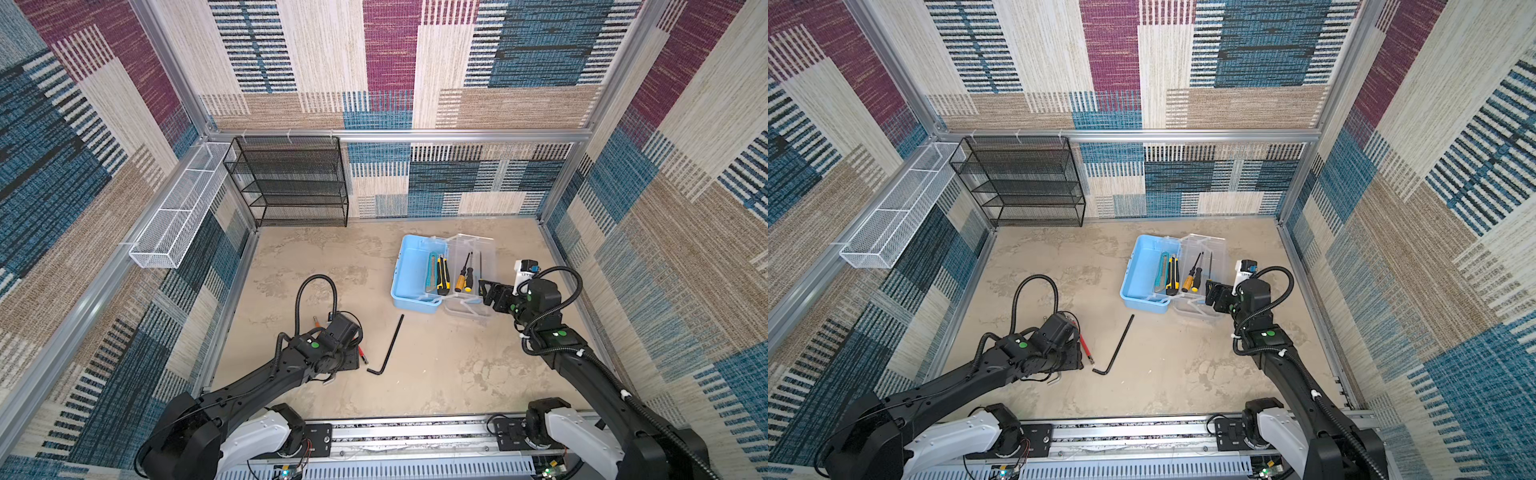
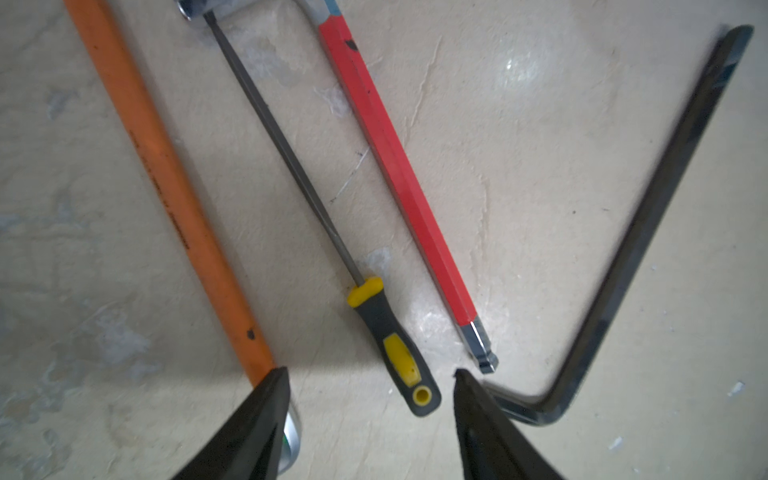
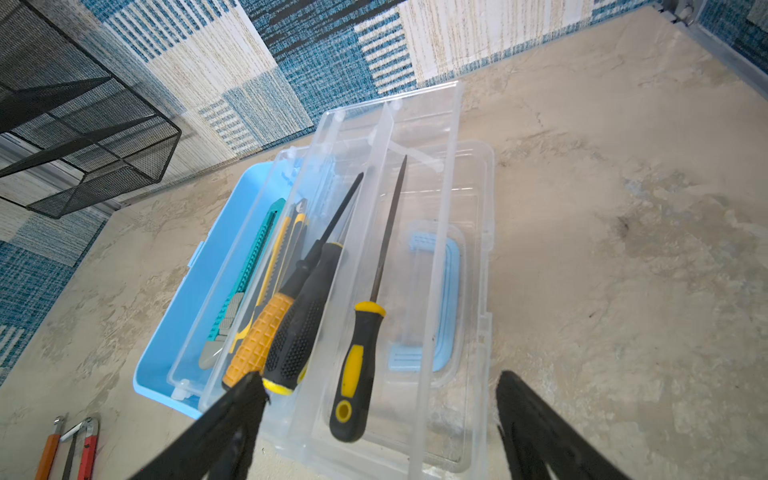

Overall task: Pack the tool kit
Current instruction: 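Lower the file into the tray and open right gripper while left lowers, then close the left gripper on the small black-yellow screwdriver handle and lift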

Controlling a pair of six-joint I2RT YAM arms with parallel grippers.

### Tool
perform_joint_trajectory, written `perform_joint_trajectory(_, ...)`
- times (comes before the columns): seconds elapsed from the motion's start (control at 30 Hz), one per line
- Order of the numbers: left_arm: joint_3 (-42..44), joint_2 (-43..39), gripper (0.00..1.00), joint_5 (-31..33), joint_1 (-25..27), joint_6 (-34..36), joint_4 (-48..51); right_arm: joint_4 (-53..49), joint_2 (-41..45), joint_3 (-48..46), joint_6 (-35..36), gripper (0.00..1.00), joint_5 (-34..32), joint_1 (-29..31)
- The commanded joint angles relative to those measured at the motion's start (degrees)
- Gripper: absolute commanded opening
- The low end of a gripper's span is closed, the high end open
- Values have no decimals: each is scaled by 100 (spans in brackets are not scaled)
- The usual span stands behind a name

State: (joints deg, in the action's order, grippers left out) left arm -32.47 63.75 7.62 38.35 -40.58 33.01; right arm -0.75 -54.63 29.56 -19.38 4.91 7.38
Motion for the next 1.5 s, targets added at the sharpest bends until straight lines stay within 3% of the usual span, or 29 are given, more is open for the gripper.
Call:
perform_joint_trajectory(0.0,-58,65,65,187,15,-75,31,126,66,-31,18,90,-111,-2)
perform_joint_trajectory(0.83,21,822,57,144,15,-69,-677,58,129,-77,-10,92,-135,0)
perform_joint_trajectory(1.47,65,864,30,185,15,-22,-546,-21,119,-17,-10,93,-183,1)
